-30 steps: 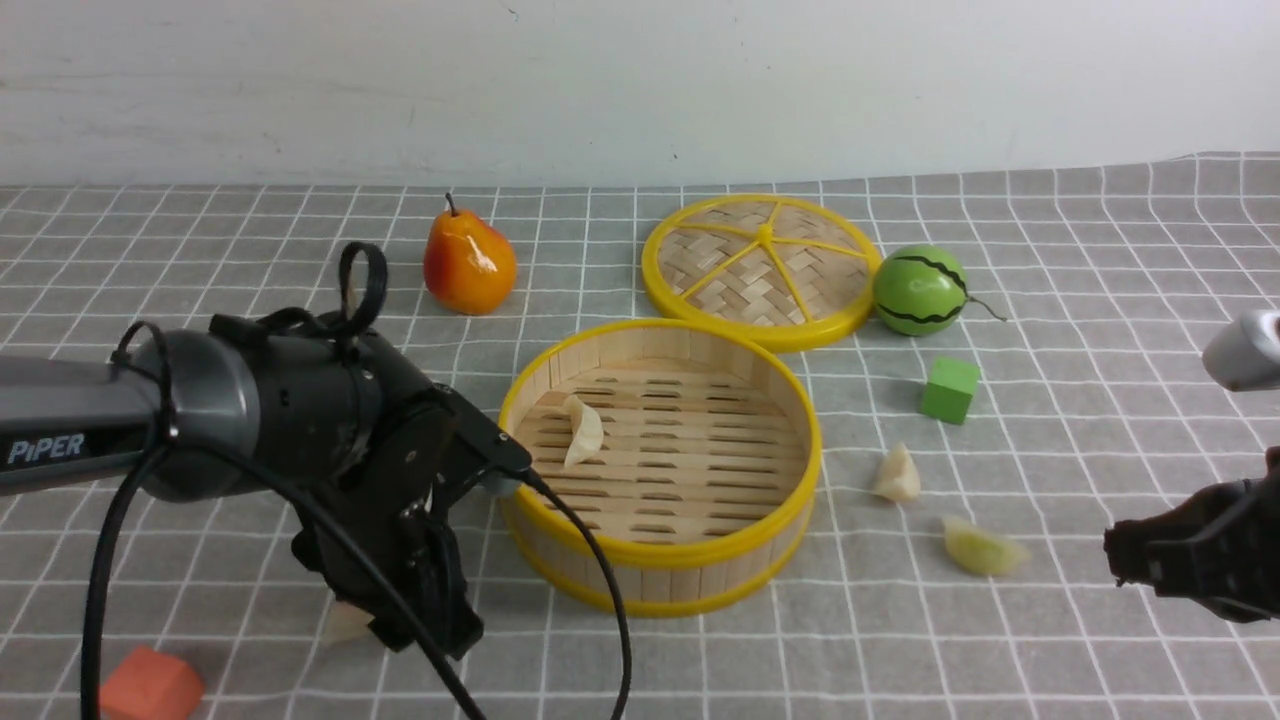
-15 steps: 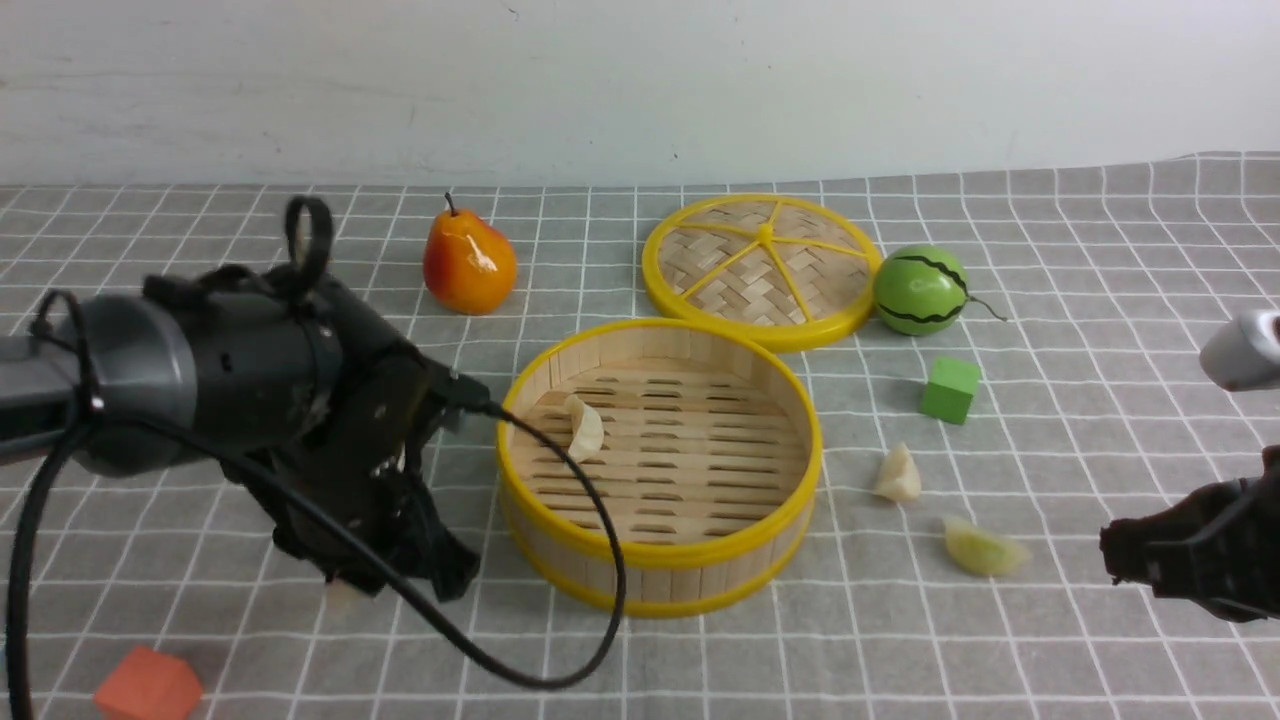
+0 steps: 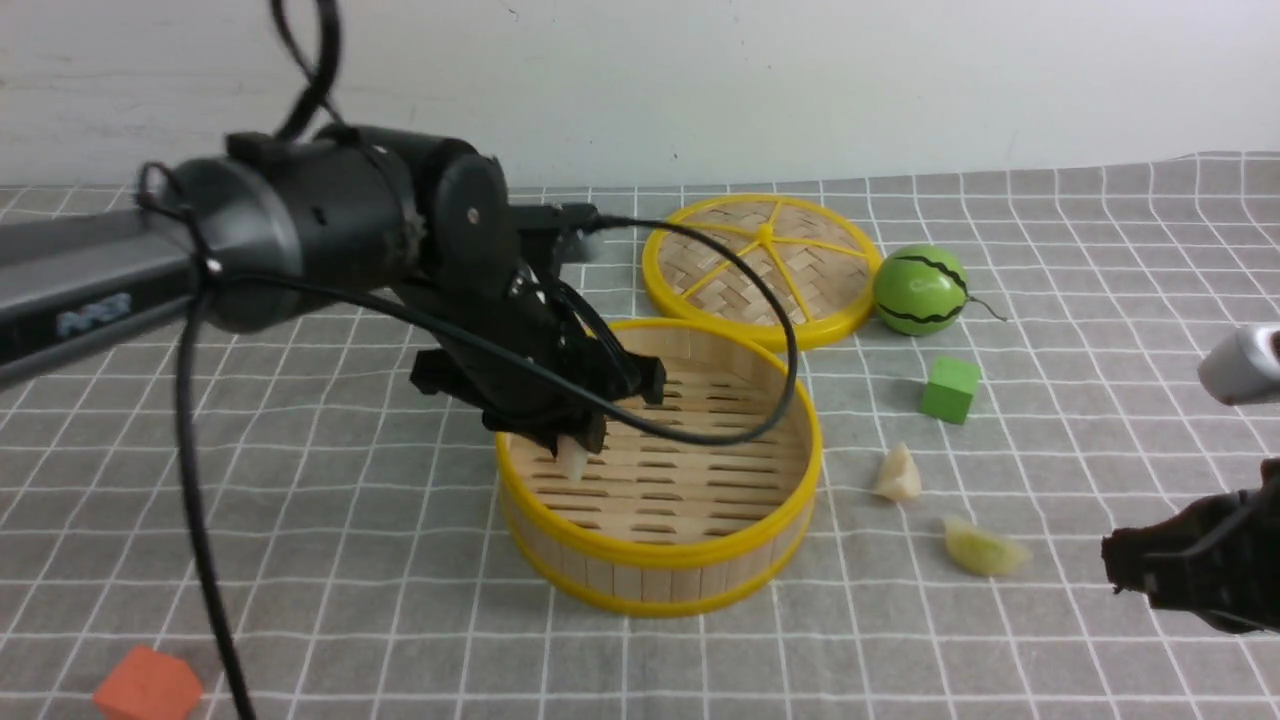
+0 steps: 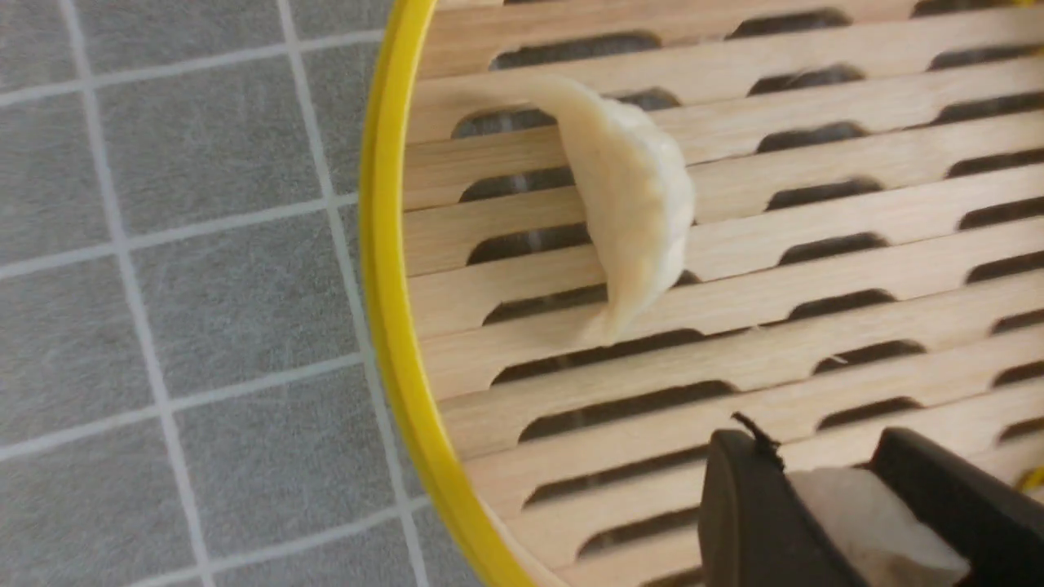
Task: Put the dumplings into the steamer on the table with the grey tablecloth.
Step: 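Place the dumpling into the bamboo steamer basket with the left gripper, then reach for and grasp a dumpling lying on the table beside the steamer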
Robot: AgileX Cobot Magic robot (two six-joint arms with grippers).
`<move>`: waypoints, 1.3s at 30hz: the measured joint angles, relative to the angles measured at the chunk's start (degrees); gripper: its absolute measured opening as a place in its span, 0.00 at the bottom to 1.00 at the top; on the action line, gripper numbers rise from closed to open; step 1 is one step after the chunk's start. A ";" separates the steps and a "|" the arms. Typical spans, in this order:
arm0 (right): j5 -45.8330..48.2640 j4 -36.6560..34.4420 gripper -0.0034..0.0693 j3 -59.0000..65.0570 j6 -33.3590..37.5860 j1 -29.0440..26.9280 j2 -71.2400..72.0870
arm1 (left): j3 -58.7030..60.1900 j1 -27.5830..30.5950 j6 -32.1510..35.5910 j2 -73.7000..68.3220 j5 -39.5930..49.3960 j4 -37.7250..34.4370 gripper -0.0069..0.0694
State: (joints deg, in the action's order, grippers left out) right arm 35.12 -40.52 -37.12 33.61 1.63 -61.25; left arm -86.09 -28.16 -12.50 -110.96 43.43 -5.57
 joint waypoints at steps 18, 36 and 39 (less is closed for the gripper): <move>3.98 -1.05 0.59 -13.84 -4.28 1.10 -12.63 | -8.19 -3.97 0.77 1.37 9.46 10.47 0.74; 2.07 12.28 0.60 -39.76 -23.53 6.65 -49.94 | 19.73 -3.97 -0.99 57.63 16.68 15.50 0.07; 3.10 12.34 0.57 -40.51 -23.61 6.65 -52.91 | 32.57 -3.97 -2.04 68.48 14.70 17.86 0.07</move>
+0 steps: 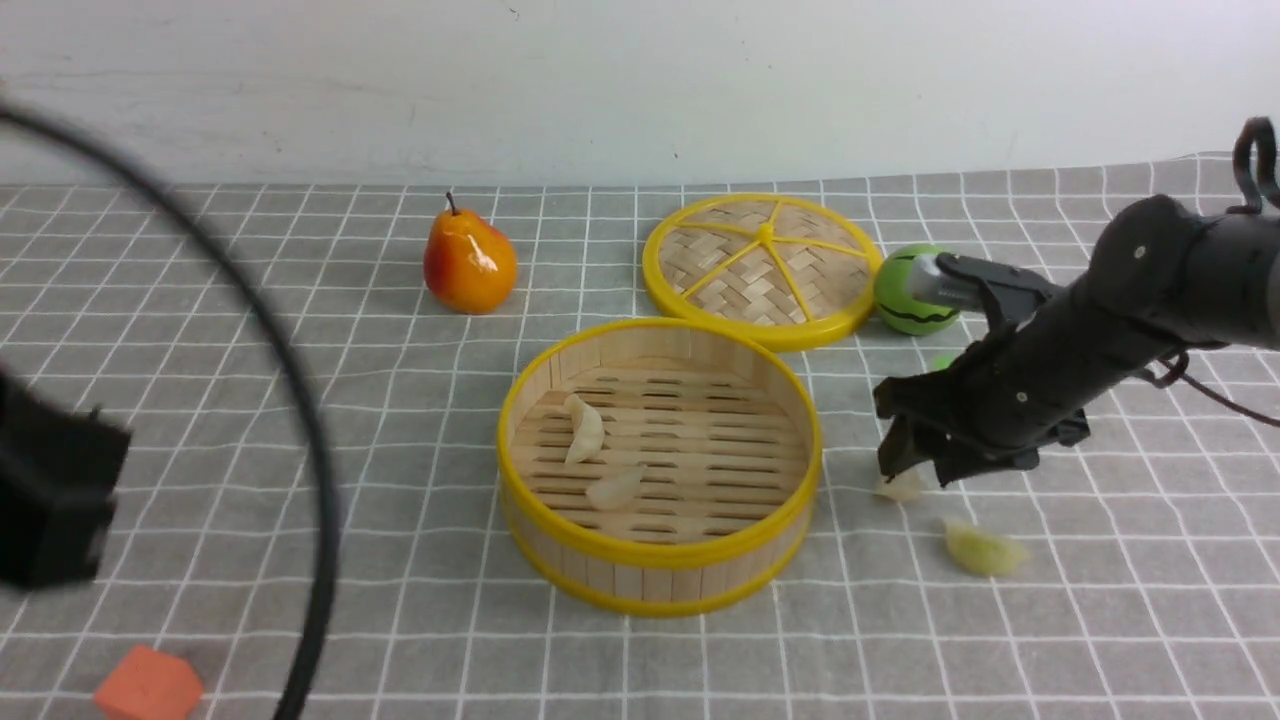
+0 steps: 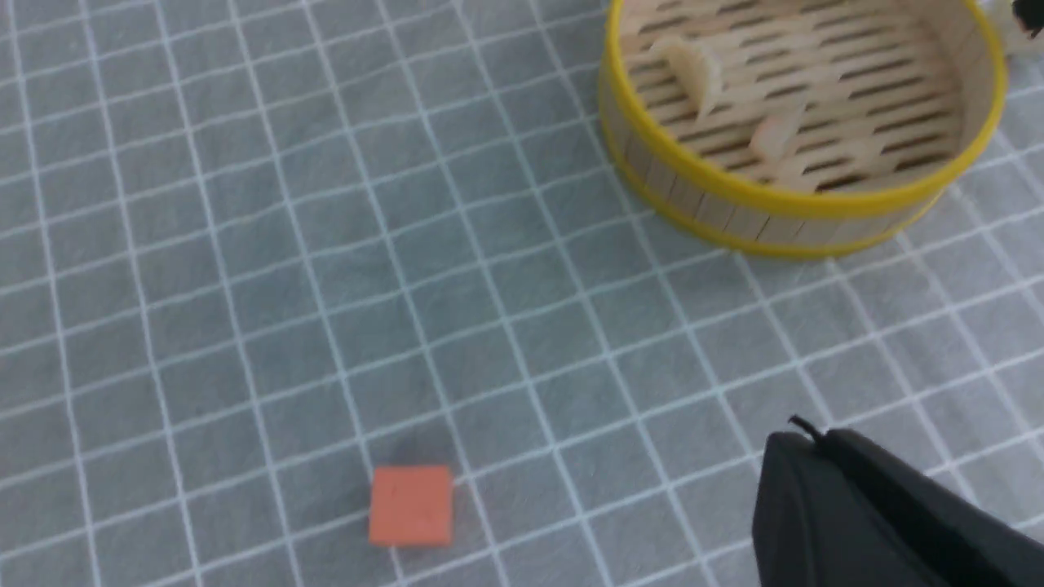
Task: Put the dumplings into the steamer on the table with the grey tablecloth.
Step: 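Reach for and grasp a dumpling lying on the table beside the steamer, then place the dumpling in the bamboo steamer basket with the right gripper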
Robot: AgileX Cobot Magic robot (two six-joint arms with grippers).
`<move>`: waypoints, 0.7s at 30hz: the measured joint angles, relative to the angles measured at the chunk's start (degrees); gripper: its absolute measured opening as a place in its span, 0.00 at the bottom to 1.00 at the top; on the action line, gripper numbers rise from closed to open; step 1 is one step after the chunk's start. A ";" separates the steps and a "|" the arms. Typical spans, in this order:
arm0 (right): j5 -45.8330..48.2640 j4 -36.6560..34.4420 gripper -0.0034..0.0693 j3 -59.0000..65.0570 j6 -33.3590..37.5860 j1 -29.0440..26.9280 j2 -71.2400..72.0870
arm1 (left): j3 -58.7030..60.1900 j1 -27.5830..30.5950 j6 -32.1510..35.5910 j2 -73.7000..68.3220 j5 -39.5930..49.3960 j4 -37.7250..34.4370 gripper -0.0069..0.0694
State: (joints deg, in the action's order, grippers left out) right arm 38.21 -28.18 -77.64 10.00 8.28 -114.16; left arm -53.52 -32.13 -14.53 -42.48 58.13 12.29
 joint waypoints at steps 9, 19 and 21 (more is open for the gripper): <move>3.06 0.14 0.36 -1.31 6.21 0.00 -1.57 | 24.70 0.00 -0.43 24.17 -2.67 2.93 0.07; 8.85 -3.54 0.34 -14.12 9.49 8.18 3.26 | 32.10 0.00 -0.43 30.37 -14.63 3.99 0.07; 6.04 -4.06 0.34 -15.12 9.82 11.54 2.43 | 32.40 0.00 -0.43 30.37 -15.13 3.99 0.07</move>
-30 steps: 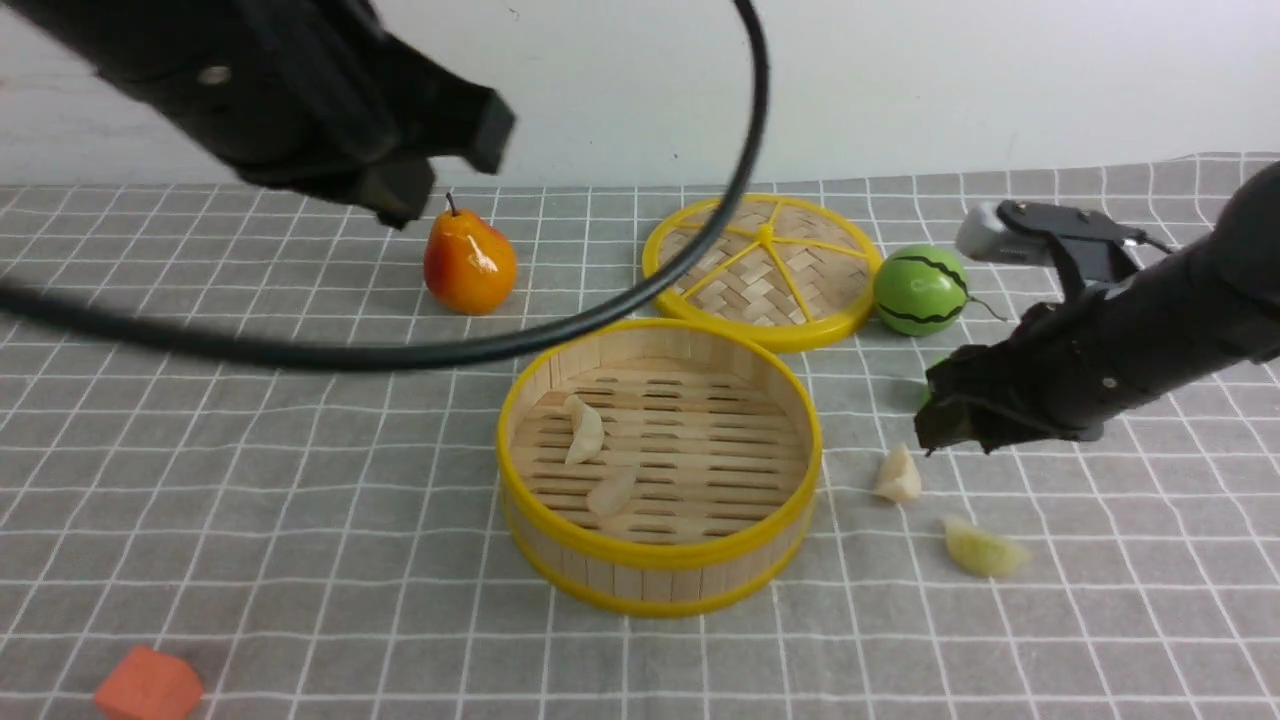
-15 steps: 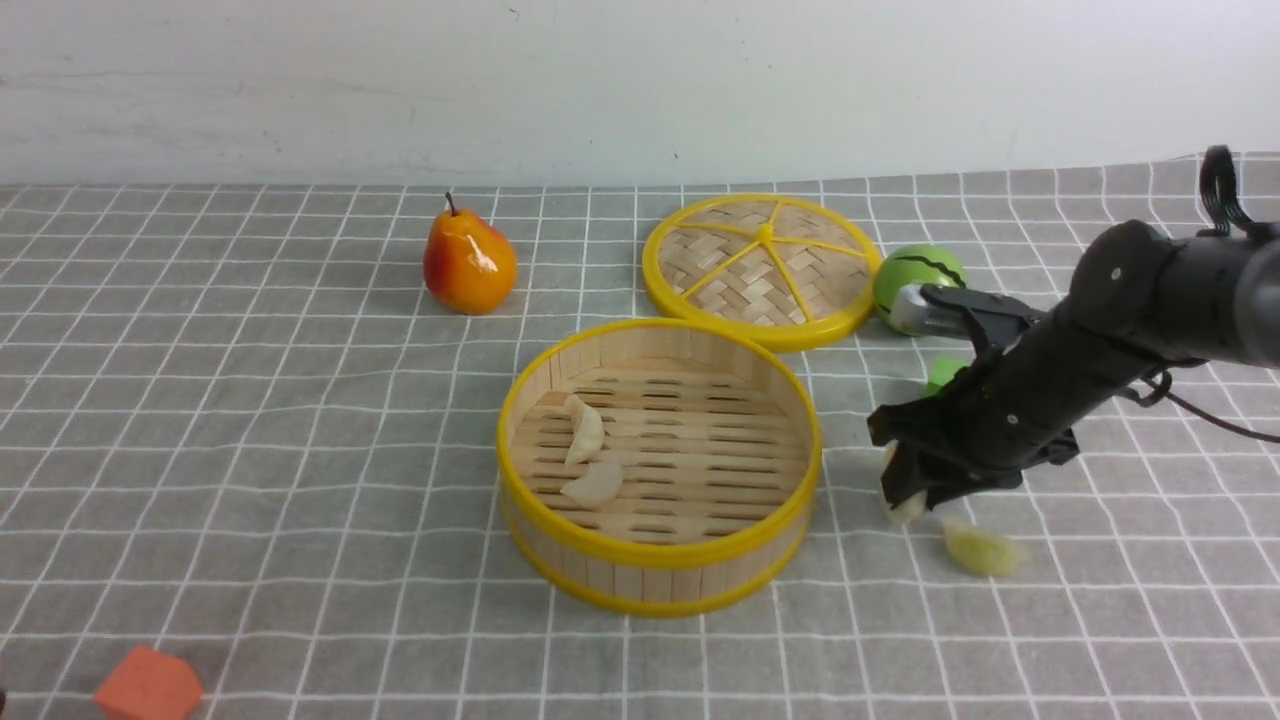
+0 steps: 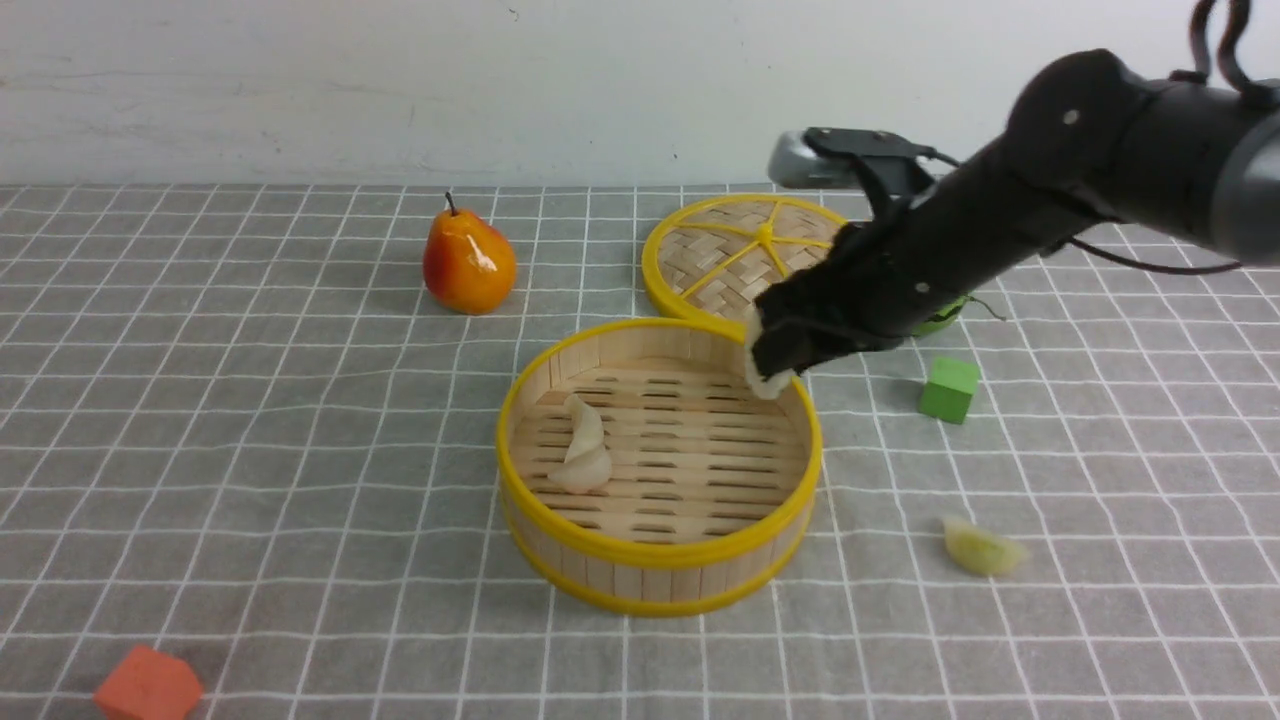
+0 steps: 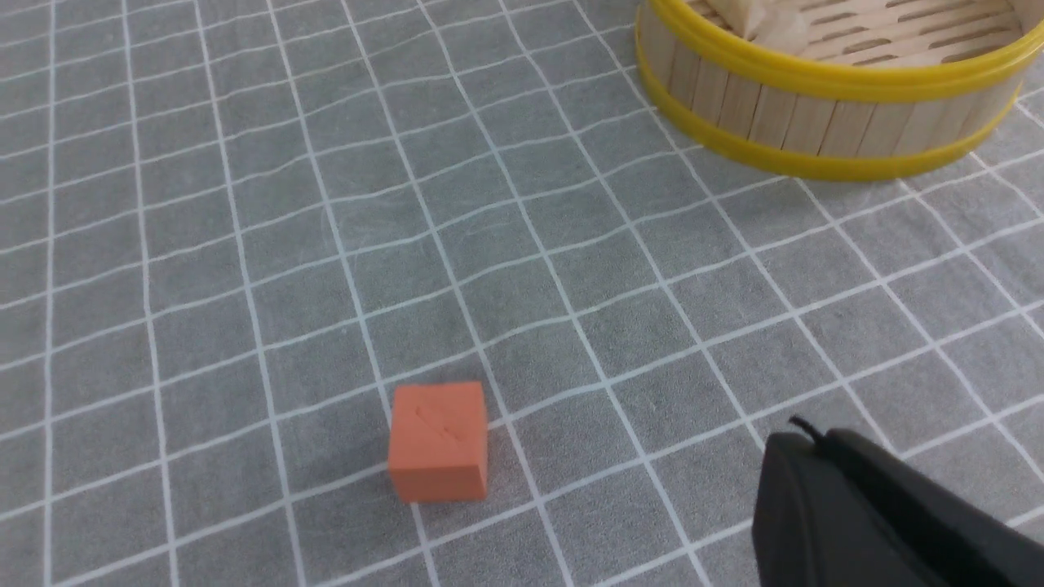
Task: Put the dumplings into the steamer on the table with the grey tablecloth.
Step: 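Place the dumpling in the bamboo steamer basket with the right gripper, then reach for and grasp a dumpling lying on the table beside the steamer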
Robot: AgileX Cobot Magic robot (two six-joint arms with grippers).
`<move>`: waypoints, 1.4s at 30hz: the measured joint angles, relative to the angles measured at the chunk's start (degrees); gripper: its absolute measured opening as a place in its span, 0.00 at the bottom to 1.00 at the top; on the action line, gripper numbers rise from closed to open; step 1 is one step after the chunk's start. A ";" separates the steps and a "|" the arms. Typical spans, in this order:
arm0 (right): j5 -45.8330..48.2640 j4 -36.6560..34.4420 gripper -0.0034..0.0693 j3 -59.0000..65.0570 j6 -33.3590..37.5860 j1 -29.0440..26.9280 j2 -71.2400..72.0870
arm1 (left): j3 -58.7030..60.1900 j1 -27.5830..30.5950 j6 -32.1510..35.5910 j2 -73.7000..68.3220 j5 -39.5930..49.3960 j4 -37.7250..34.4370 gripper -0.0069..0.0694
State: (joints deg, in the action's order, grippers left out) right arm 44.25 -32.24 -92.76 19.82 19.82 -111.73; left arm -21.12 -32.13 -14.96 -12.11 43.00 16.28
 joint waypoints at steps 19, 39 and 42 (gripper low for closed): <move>-3.31 2.62 0.86 -1.54 0.25 4.19 -6.01 | 0.06 0.00 0.00 0.00 -0.61 0.00 0.07; 10.84 30.44 0.62 12.39 -4.67 -4.56 -3.07 | 0.06 0.00 0.00 0.00 -2.09 0.05 0.07; 12.07 30.53 0.44 12.45 -5.87 -4.56 -3.82 | 0.06 0.00 0.00 0.00 -2.09 0.10 0.07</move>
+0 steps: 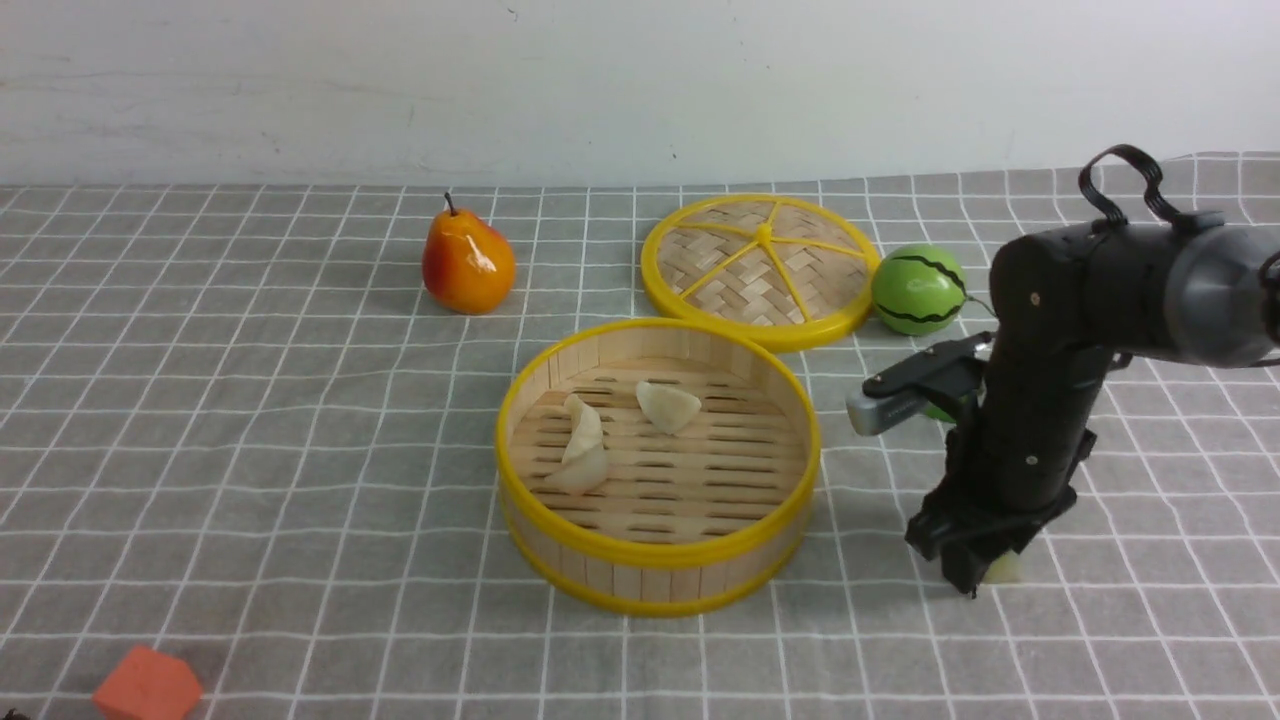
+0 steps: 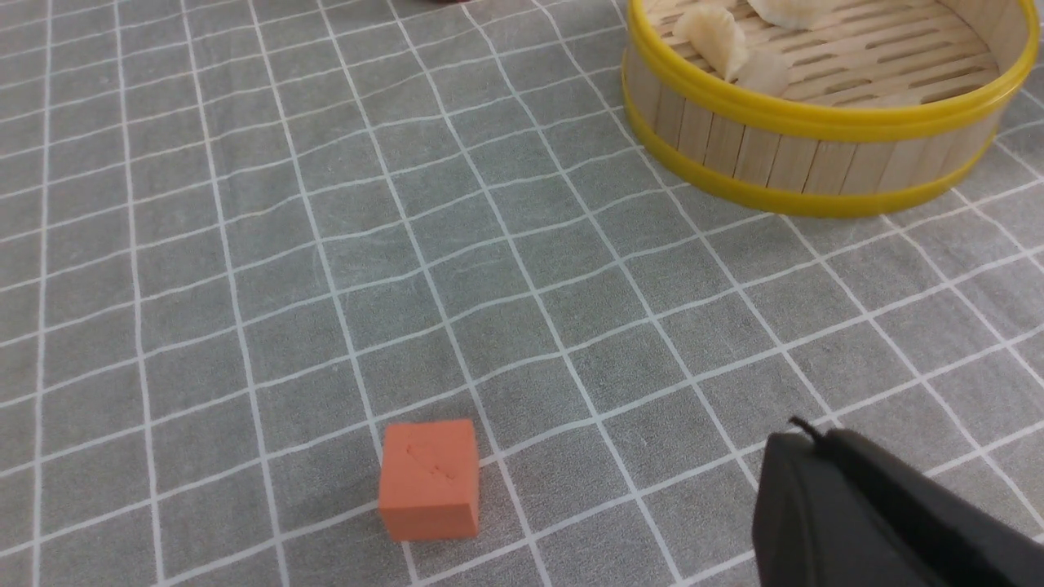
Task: Put the dumplings into the steamer on the table with the grey tablecloth.
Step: 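Reach for and grasp a dumpling lying on the table beside the steamer, then place the dumpling in the bamboo steamer basket with the right gripper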
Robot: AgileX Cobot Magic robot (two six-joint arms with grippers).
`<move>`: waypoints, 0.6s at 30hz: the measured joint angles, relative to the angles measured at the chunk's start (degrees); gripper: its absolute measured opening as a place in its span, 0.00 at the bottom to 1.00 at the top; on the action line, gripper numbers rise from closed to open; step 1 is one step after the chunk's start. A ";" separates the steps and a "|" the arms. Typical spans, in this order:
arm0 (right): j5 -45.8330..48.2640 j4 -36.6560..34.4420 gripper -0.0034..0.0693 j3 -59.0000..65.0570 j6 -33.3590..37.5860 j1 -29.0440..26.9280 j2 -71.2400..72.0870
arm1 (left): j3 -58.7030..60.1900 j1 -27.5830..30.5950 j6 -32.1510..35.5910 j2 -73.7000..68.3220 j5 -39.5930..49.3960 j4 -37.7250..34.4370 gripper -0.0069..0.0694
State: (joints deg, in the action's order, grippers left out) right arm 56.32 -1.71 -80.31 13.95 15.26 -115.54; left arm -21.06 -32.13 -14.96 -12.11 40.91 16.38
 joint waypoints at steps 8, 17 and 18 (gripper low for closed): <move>10.41 -7.45 0.33 -9.27 -0.68 0.97 2.69 | 0.00 0.00 0.00 0.00 -0.05 0.05 0.07; -7.29 -20.90 0.33 -14.00 9.00 12.27 3.07 | 0.00 0.00 0.00 0.00 -0.54 0.09 0.07; -7.89 -20.82 0.33 -14.00 9.23 12.48 2.80 | 0.00 0.00 0.00 0.00 -0.54 0.09 0.07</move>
State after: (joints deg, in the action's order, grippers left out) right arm 48.43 -22.54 -94.31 23.18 27.75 -112.74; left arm -21.06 -32.13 -14.96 -12.11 40.37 16.47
